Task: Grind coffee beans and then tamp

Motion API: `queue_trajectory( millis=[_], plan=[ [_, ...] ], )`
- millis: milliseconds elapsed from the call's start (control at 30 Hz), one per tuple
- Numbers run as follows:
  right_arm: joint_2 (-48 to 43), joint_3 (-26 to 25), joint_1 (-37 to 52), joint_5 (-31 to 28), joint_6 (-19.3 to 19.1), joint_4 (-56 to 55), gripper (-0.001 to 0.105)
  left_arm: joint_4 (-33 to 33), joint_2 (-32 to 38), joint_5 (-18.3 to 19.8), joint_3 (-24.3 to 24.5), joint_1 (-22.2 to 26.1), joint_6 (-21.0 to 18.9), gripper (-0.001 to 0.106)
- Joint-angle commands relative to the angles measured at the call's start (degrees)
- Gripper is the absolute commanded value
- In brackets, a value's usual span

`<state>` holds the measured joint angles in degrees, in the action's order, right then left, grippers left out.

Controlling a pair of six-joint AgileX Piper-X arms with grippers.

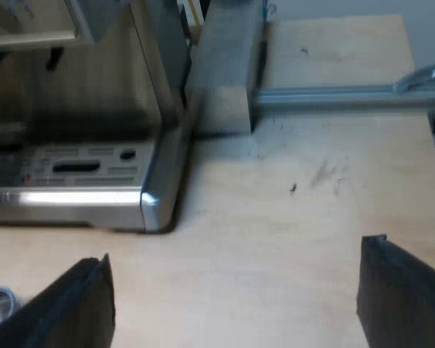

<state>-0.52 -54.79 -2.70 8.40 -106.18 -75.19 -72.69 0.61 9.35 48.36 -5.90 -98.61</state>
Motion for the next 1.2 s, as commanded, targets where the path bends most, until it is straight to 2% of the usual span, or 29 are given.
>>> queue_trajectory(
  millis=[33, 100, 233, 467, 500, 533, 767, 900, 1033, 1100, 1167, 1200],
  plan=[
    [-2.6, -0.6, 0.2, 2.4, -2.9, -1.2, 0.07, -2.9, 6.2, -0.7, -0.2, -0.1, -0.1, 0.088],
    [-2.6, -0.6, 0.2, 2.7, -3.3, -1.2, 0.07, -4.5, 8.5, -0.8, -0.2, -0.1, -0.1, 0.088],
    [-2.6, -0.5, 0.2, 3.4, -3.4, -0.9, 0.07, -8.2, 8.2, -1.0, 0.5, 0.1, -0.1, 0.088],
    [-2.6, 0.0, 0.2, 3.4, -3.4, -0.4, 0.07, -6.2, 8.3, -2.1, -0.3, 0.1, 0.1, 0.088],
    [-2.6, 1.4, 0.2, 3.4, -3.4, 1.5, 0.07, -1.4, 8.3, -2.3, -2.2, 0.1, 0.1, 0.088],
    [-2.6, 2.0, 0.2, 3.4, -3.1, 2.9, 0.07, 0.6, 8.3, -2.3, -3.0, 0.1, 0.1, 0.088],
    [-2.6, 5.2, 0.2, 3.4, -2.9, 9.2, 0.07, 9.6, 8.2, -2.3, -8.4, 0.1, 0.1, 0.088],
    [-2.6, 8.2, 0.2, 3.4, -2.9, 10.3, 0.07, 11.5, 8.1, -2.3, -11.8, 0.1, 0.1, 0.088],
    [-2.5, 11.6, 0.2, 3.4, -2.9, 10.2, 0.07, 11.5, 8.1, -2.3, -13.0, 0.1, 0.1, 0.088],
    [-2.5, 14.4, 0.2, 3.4, -2.9, 10.2, 0.07, 10.9, 8.1, -2.3, -16.0, 0.1, 0.1, 0.088],
    [-2.5, 14.8, 0.2, 3.4, -2.9, 10.2, 0.07, 10.9, 8.1, -2.3, -17.2, 0.1, 0.1, 0.088],
    [-2.5, 16.6, 0.2, 3.4, -2.9, 10.2, 0.07, 11.1, 8.1, -2.3, -17.4, 0.1, 0.1, 0.088]
  ],
)
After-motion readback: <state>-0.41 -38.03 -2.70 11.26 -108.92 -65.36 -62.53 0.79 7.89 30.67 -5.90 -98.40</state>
